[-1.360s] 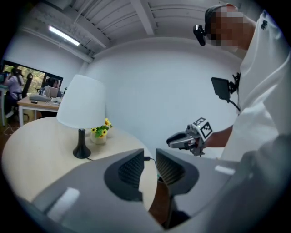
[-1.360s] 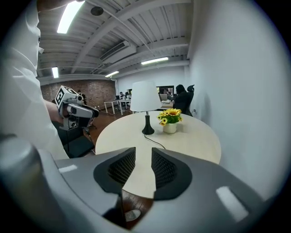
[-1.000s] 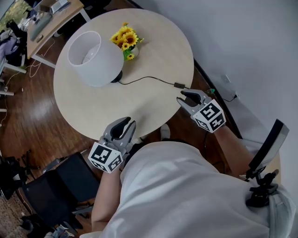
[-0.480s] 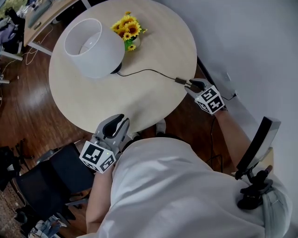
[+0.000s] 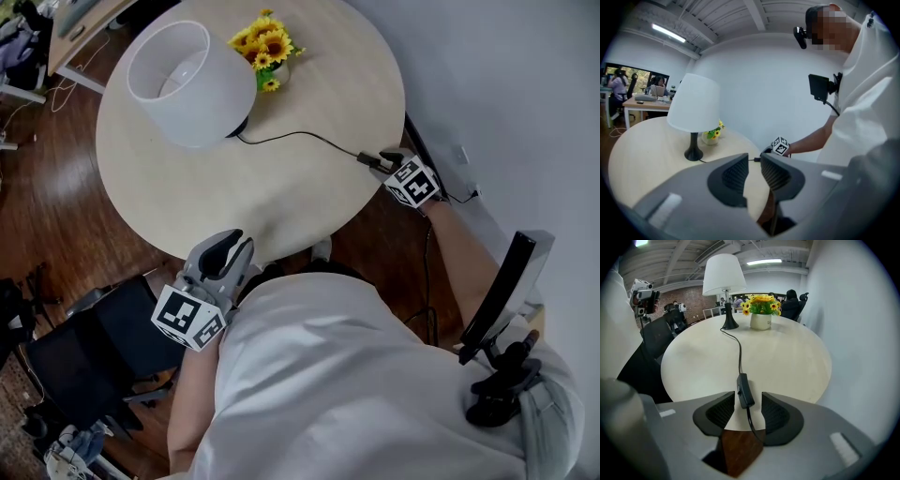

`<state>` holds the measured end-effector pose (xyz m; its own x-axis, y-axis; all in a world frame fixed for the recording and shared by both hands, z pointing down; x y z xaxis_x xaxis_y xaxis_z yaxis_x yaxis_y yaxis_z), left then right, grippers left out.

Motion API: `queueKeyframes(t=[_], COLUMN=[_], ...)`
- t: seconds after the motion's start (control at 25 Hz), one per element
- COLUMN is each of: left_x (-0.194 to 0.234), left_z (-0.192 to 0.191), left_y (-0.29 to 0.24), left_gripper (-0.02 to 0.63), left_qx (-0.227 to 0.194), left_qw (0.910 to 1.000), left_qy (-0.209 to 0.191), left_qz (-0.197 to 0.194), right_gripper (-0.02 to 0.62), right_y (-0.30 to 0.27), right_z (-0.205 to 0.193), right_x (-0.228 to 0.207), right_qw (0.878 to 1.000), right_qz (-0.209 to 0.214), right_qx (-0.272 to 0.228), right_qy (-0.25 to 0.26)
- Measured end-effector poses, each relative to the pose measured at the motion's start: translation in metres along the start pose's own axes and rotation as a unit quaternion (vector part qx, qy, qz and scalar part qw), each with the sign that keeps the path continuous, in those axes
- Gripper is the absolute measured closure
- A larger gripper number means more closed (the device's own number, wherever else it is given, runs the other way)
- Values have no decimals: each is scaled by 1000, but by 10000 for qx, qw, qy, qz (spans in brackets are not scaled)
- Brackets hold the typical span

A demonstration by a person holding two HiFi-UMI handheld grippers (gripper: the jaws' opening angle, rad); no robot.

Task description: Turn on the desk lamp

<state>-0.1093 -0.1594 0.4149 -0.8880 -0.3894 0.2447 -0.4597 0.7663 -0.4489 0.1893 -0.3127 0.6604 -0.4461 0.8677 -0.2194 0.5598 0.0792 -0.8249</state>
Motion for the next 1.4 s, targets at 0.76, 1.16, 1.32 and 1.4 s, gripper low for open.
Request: queueKeyframes(t=[0.76,1.16,1.32,1.4], left_x=[3,2,1,2], left_z=[-3,-2,0,0], left_y=[8,7,5,5], left_gripper=[523,523,523,523], left_qx=[-25,-4,-26,-34], left_qw=[9998,9999,9999,9999], left_qy=[82,61,52,62], left_qz=[179,143,117,121], right_gripper=[466,511,525,525], right_y=[-10,-11,-11,-12], right_z=[-3,-4,-3,-3], right_x=[6,6,6,7], right_qw=[9989,9990,9991,9991], right_qz=[159,238,227,237], right_qx=[-112,-20,27,34], right_qy=[-429,-384,-347,-347])
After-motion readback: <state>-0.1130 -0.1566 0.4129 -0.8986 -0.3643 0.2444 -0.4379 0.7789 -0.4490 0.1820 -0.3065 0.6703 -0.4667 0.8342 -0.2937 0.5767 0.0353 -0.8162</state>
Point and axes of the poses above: the fingertips, and each gripper's own axes: y backward along the fingers, x to its left, z out of its top, the point moved 2 cm from there along y, backward along the fingers, and after that the axes turned 15 degrees about z, right-handed, at the moved point
